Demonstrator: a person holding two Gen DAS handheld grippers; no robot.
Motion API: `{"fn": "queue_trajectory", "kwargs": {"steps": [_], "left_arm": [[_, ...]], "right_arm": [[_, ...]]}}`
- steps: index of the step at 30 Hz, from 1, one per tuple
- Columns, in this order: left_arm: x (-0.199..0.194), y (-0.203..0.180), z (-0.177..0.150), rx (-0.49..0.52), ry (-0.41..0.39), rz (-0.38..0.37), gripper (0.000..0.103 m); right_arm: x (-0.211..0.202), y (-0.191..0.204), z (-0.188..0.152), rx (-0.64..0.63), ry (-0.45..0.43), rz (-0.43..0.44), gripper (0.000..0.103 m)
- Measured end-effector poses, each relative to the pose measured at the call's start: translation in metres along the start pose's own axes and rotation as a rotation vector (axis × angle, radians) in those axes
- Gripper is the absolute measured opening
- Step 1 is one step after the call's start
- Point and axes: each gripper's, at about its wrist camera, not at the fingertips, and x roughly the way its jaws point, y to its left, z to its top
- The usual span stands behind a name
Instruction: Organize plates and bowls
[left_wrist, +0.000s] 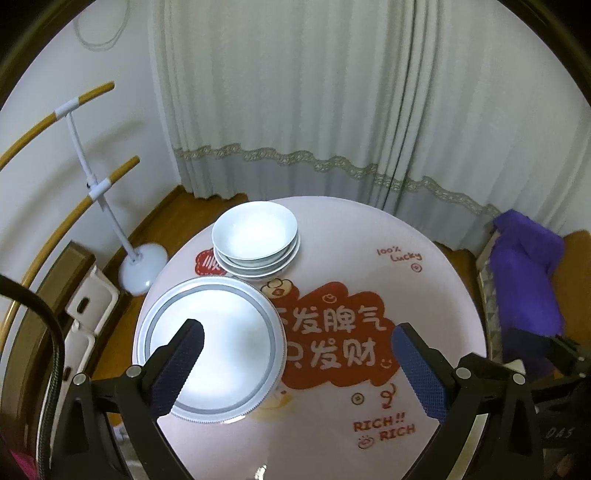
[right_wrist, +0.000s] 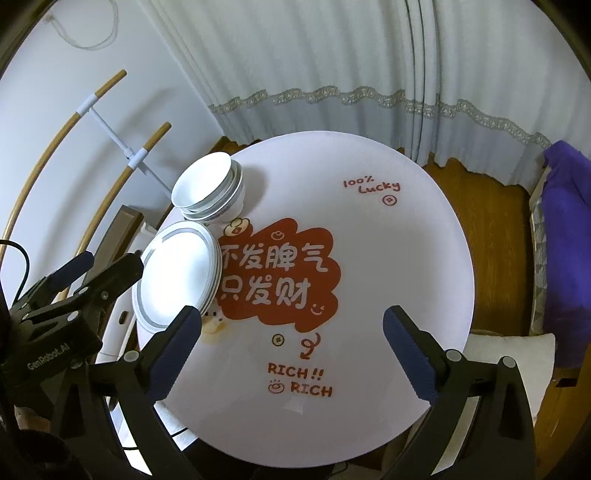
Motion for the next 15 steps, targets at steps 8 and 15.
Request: {"fn": "queue_trajectory", "kwargs": {"steps": [8,15], "left_arm": [[0.009,-0.001,-0.038,0.062,-0.121,-0.034,0.101],[-0.01,-0.002,-0.072,0.045,-0.189,-0.039,0.101]], "right_arm": [[0.005,-0.002,-0.024,0.007,-0.114,-0.023,0.102],[-0.01,0.001,-0.05,0.007,-0.171,0.002,0.102]]}}
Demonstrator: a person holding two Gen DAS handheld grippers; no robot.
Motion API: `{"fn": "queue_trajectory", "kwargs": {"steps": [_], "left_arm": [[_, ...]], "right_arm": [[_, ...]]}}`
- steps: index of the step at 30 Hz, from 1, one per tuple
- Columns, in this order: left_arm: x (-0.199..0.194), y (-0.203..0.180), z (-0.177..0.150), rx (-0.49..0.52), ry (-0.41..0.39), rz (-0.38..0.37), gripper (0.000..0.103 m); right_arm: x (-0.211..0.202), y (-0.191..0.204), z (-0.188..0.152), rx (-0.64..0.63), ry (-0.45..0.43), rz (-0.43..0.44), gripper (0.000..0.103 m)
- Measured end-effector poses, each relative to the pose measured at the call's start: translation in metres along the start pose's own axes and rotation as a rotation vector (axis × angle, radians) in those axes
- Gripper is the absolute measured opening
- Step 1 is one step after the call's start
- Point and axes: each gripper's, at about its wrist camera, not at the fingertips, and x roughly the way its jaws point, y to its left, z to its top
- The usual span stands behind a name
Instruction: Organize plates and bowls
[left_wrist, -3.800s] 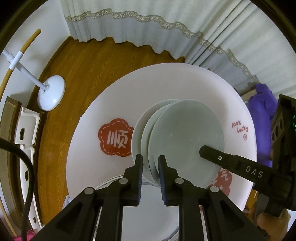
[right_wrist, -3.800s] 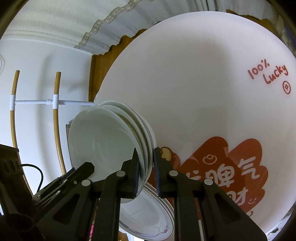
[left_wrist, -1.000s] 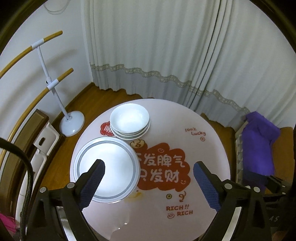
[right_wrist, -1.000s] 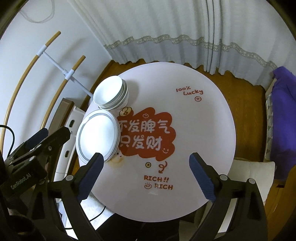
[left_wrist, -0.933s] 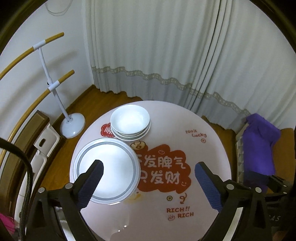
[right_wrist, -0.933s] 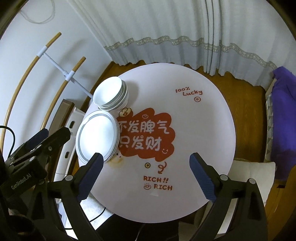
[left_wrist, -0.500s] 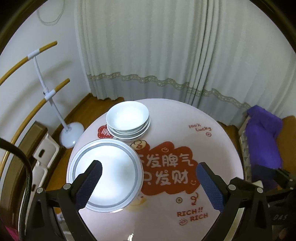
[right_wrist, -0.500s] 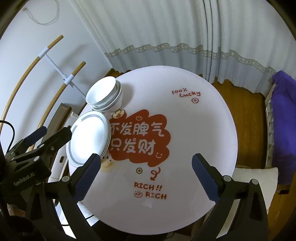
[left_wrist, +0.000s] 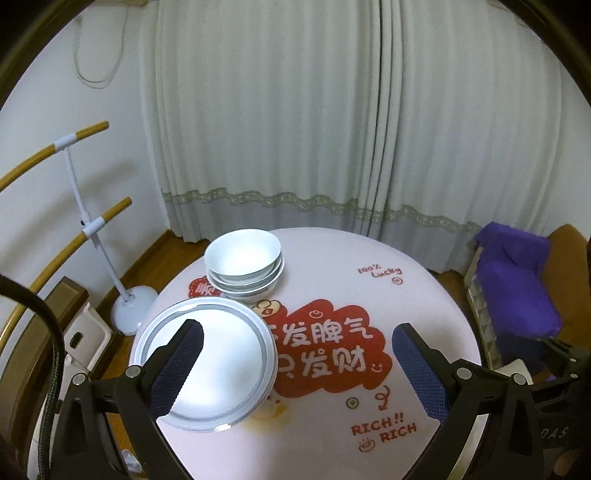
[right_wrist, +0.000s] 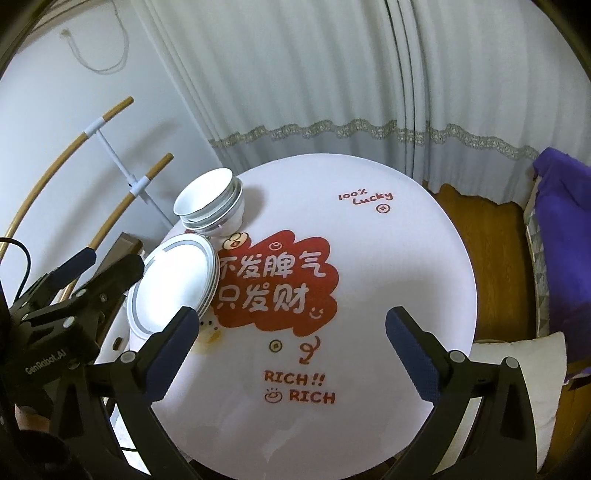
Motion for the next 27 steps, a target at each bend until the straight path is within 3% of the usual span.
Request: {"fn": "queue_trajectory", "kwargs": {"steps": [6,14,27], "left_arm": [[-0.038,-0.011,-0.019,-0.016,-0.057,0.028,0.102],[-0.084,-0.031,-0.04,-0.022,-0.103,0.037,0.102],[-0.157,-0.054,-0.076,-0.017,-0.191,0.071,0.102]], "right_arm": [[-0.031,0.007,-0.012,-0.037,-0.03,0.019,0.103],[-0.082,0.015,-0.032,-0.089,-0.104,-0.025,0.103],[-0.139,0.02,-0.062,-0.078,-0.201,-0.034,0.103]]}}
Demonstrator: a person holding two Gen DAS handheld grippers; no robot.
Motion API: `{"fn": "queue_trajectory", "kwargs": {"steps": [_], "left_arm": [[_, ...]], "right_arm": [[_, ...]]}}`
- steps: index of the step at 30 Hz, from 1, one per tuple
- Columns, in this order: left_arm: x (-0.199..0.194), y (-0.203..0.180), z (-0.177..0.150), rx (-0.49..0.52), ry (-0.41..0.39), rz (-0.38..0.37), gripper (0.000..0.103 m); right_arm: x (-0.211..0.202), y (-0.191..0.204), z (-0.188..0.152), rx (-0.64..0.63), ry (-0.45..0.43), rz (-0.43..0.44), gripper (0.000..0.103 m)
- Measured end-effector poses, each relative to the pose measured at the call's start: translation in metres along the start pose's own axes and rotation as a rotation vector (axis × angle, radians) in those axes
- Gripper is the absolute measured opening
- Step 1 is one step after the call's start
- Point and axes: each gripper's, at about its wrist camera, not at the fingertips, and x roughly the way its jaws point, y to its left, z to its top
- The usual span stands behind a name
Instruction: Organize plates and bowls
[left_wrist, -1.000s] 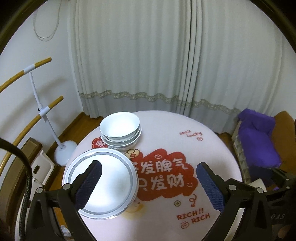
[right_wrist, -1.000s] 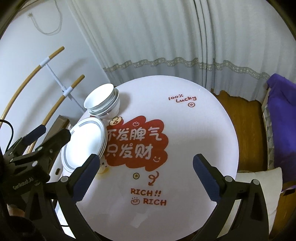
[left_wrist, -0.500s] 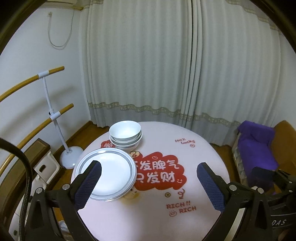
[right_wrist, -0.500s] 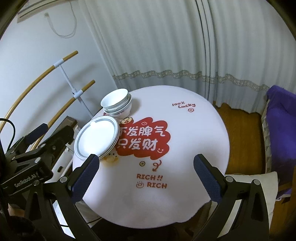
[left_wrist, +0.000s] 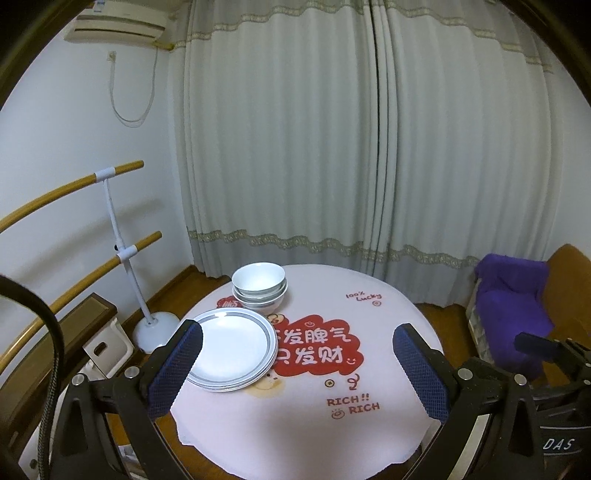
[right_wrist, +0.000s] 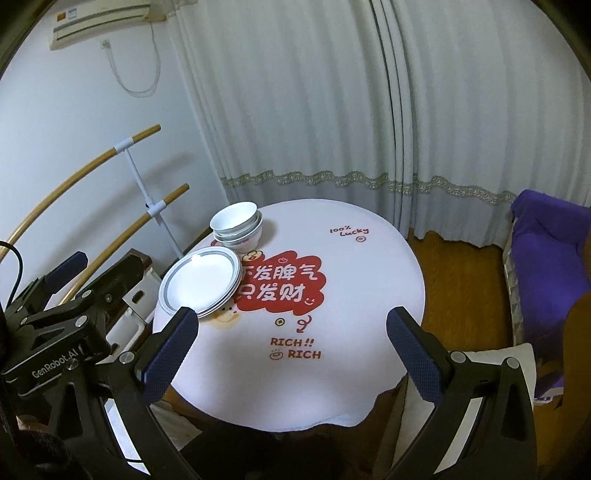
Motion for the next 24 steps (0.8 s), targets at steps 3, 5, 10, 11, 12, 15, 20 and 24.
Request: {"fn": "queue_trajectory", "kwargs": {"steps": [3,5,10,11,12,15,20,24], "left_arm": [[-0.014,0.001,-0.004,-0.008,-0.014,-0.005,0.102],[-0.024,0.003,-0.007,-0.015,-0.017,-0.008,0.102],[-0.045,0.01,-0.011,-0.02,-0.036,-0.015,0.102],[-0.051,0.013,-0.011,-0.02,-0.04,-0.014,0.102],[-0.056,0.014,-0.012,-0.019,-0.05,-0.011,0.102],[-0.072,0.018,-0.017,-0.01,-0.078,0.001,0.102],[-0.098,0.022,-0.031,-0.002,-0.144,0.014,0.102],[-0.11,0.026,-0.042,-0.007,-0.185,0.002,0.102]], "right_arm": [[-0.008,0.003,-0.002,-0.003,-0.016,-0.005,0.103],[-0.016,0.006,-0.003,-0.007,-0.026,-0.006,0.103],[-0.026,0.012,-0.008,-0.011,-0.045,-0.004,0.103],[-0.029,0.014,-0.009,-0.011,-0.052,-0.001,0.103],[-0.032,0.015,-0.01,-0.012,-0.061,-0.002,0.103],[-0.041,0.021,-0.013,-0.018,-0.091,-0.017,0.103],[-0.058,0.029,-0.019,-0.026,-0.155,-0.043,0.103],[-0.071,0.036,-0.025,-0.022,-0.197,-0.051,0.103]]}}
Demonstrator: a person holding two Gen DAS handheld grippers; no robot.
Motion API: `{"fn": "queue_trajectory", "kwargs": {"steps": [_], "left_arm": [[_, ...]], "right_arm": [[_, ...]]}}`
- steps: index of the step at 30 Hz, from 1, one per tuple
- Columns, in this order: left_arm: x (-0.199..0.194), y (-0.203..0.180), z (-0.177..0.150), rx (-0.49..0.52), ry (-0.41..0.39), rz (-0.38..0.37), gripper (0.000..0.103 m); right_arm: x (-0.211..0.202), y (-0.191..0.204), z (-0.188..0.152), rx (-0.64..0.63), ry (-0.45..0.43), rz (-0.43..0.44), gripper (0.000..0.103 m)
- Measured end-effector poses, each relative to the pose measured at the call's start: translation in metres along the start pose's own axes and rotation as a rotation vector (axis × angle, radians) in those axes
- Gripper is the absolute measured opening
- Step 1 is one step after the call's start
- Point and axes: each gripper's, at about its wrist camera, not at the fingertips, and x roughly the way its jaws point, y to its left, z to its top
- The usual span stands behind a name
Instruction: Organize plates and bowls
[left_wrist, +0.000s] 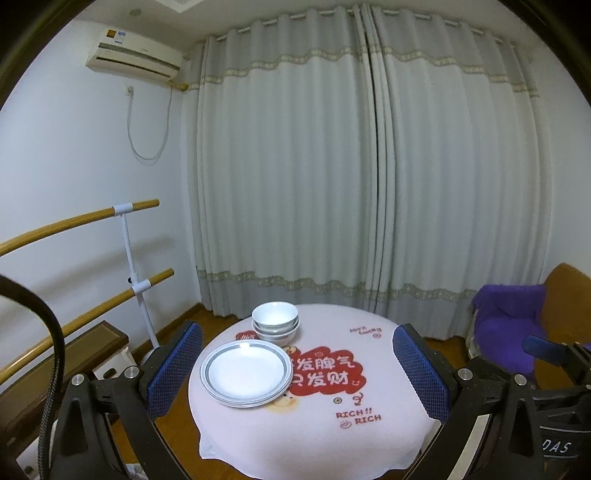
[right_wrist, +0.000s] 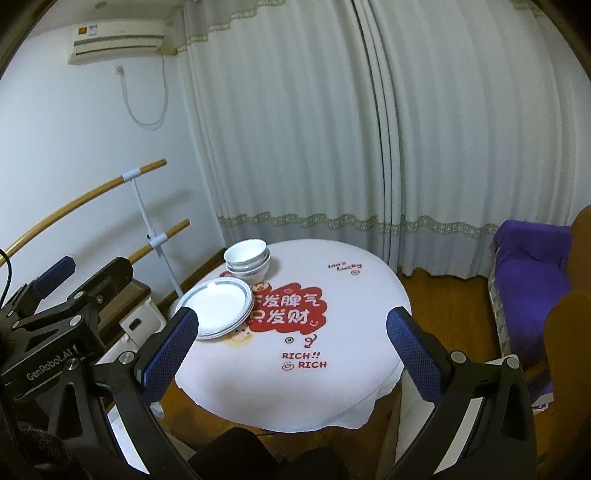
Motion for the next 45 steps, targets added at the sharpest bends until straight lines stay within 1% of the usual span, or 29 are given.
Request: {"fn": "queue_trajectory", "kwargs": {"steps": [7,12,15,17,19,27,32,37,45], "left_arm": [[-0.019,0.013,-0.02,-0.012,-0.065,-0.014,0.102],[-0.028,0.021,-0.032,-0.015,-0.11,-0.008,0.102],[-0.032,0.022,-0.039,-0.014,-0.125,-0.001,0.102],[-0.033,0.025,-0.044,-0.019,-0.127,-0.009,0.102],[-0.035,0.025,-0.046,-0.02,-0.131,-0.007,0.102],[-0.039,0.02,-0.051,0.005,-0.15,0.015,0.102],[-0.033,0.019,-0.054,0.002,-0.136,0.003,0.102],[-0.032,0.02,-0.049,0.0,-0.122,-0.013,0.102],[-0.031,0.018,-0.049,-0.009,-0.125,-0.004,0.102]], "right_arm": [[-0.024,0.011,-0.005,-0.006,-0.088,-0.033,0.103],[-0.035,0.016,-0.009,-0.006,-0.125,-0.041,0.103],[-0.038,0.02,-0.011,-0.01,-0.136,-0.045,0.103],[-0.041,0.022,-0.014,-0.009,-0.141,-0.046,0.103],[-0.045,0.023,-0.017,-0.008,-0.16,-0.045,0.103],[-0.05,0.026,-0.017,-0.009,-0.165,-0.056,0.103],[-0.051,0.028,-0.019,-0.01,-0.164,-0.058,0.103],[-0.052,0.027,-0.02,-0.005,-0.163,-0.057,0.103],[-0.053,0.025,-0.023,-0.007,-0.161,-0.072,0.103]]}}
